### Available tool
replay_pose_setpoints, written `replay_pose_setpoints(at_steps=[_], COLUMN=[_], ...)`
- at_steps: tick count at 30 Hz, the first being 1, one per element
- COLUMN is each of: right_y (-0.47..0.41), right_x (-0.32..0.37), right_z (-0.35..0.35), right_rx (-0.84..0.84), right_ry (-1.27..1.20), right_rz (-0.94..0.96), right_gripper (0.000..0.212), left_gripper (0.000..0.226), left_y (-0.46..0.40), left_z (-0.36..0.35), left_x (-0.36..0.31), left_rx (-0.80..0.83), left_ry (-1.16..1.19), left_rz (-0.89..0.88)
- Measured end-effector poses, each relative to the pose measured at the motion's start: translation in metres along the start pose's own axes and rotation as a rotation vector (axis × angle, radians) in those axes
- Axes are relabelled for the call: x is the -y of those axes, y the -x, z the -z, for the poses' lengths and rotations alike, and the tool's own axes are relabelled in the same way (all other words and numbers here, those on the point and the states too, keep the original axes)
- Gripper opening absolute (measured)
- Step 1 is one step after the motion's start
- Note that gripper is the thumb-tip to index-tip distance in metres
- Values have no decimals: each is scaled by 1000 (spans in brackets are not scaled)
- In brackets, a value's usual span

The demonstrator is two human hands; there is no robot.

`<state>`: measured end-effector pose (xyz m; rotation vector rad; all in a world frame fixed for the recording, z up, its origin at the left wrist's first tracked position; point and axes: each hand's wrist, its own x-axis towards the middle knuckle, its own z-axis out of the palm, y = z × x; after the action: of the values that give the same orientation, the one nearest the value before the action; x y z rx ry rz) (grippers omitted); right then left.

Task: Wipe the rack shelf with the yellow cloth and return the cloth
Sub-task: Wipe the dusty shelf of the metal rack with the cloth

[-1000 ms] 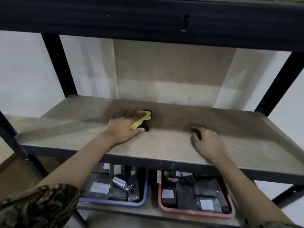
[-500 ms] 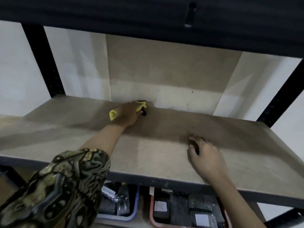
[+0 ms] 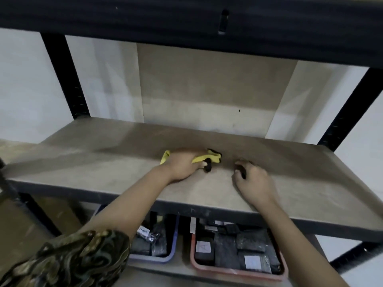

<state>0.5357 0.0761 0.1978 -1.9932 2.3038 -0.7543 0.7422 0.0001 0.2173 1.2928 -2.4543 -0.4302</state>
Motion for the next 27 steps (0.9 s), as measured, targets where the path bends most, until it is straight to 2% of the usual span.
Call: replay_pose_setpoints(at_steps=[9, 20, 22, 27], right_y=[7, 58, 76, 134], right_x=[5, 8, 10, 10], right_z=[8, 11, 14, 23], right_rx=[29, 46, 22, -75], right_ry=[-30, 31, 24, -41], right_rz=[19, 118, 153, 187], right_gripper=[34, 36, 33, 32], left_gripper=[45, 43, 42, 41], left_y=[63, 127, 141, 198], left_z=[-11, -31, -28, -34], left_x=[-38, -68, -73, -76], left_rx=[2, -78, -119, -309], left_ry=[-103, -219, -174, 139], left_rz=[-72, -51, -60, -4])
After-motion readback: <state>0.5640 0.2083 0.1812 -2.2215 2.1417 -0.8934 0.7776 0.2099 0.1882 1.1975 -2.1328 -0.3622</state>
